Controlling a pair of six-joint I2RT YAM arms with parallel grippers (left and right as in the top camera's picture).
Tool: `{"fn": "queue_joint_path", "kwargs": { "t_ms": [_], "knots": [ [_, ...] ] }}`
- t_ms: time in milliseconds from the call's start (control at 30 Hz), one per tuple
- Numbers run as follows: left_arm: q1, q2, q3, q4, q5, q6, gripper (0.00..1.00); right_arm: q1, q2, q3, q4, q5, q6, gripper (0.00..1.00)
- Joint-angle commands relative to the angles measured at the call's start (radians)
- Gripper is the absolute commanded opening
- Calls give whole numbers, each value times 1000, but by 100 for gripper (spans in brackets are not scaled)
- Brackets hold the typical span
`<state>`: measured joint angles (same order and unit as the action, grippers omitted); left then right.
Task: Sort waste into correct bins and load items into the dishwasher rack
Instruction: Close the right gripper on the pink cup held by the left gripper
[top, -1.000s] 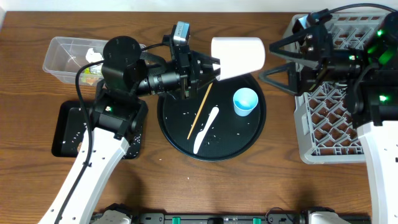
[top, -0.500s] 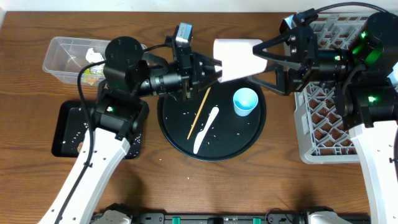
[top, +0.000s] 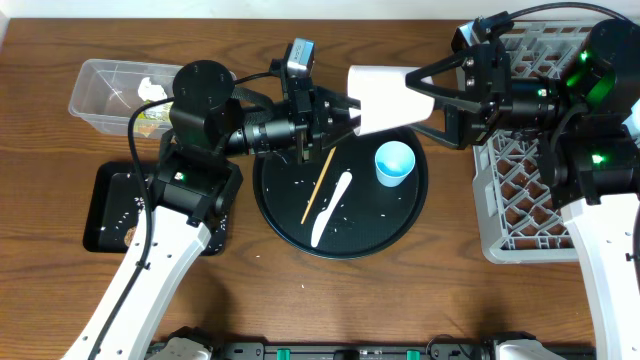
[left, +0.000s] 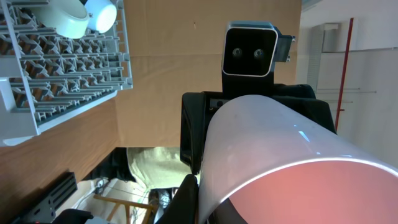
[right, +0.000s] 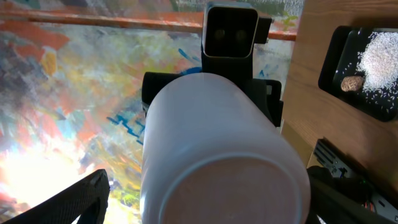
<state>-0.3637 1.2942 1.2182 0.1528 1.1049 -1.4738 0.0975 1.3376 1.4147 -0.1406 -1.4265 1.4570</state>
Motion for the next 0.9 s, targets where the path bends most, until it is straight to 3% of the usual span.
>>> {"fn": "queue_joint_path", "kwargs": {
  "t_ms": [0, 433, 867],
  "knots": [
    [-2, -7, 6, 12, 34, -19, 6, 9, 6, 11, 2, 12, -19, 84],
    [-2, -7, 6, 14, 40, -32, 6, 9, 6, 11, 2, 32, -41, 66],
    [-2, -7, 6, 14, 55, -43, 6, 9, 22, 11, 2, 42, -56, 62]
  ]
}}
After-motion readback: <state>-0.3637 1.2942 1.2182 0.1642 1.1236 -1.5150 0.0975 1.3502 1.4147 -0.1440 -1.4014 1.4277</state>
